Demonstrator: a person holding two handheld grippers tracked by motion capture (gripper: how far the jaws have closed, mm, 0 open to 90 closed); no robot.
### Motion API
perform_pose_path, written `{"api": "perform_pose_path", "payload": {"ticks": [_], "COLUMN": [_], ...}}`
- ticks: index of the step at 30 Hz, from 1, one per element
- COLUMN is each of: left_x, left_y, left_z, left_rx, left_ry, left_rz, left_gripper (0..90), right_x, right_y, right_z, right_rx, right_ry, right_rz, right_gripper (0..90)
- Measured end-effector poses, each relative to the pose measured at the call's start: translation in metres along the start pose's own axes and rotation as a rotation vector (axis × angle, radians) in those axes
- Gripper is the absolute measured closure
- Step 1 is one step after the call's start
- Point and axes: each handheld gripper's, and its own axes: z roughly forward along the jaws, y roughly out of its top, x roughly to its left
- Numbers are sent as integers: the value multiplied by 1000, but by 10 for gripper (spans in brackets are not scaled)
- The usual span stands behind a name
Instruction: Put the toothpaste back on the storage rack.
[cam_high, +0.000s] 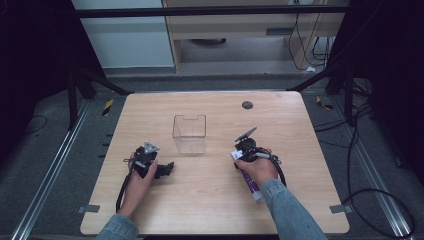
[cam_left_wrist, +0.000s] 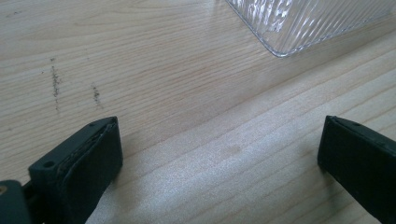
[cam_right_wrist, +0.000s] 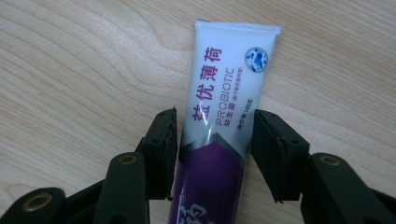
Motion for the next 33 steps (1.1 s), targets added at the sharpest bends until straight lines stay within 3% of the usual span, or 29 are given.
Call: {"api": "perform_pose_path", "payload": {"ticks": [16, 23, 28, 33], "left_x": [0, 0, 0, 0], "left_y": [0, 0, 0, 0], "left_z": [0, 0, 0, 0], "left_rx": [0, 0, 0, 0], "left_ry": [0, 0, 0, 0], "left_rz": [0, 0, 0, 0], "left_gripper": [0, 0, 0, 0], "right_x": [2, 2, 2, 2], "right_y": [1, 2, 3, 4], "right_z": [2, 1, -3, -2], "right_rx": [25, 32, 29, 34], "right_ry": [-14, -23, -31, -36], "right_rz": [4, -17, -34, -35], "right_gripper": [546, 573, 690, 691]}}
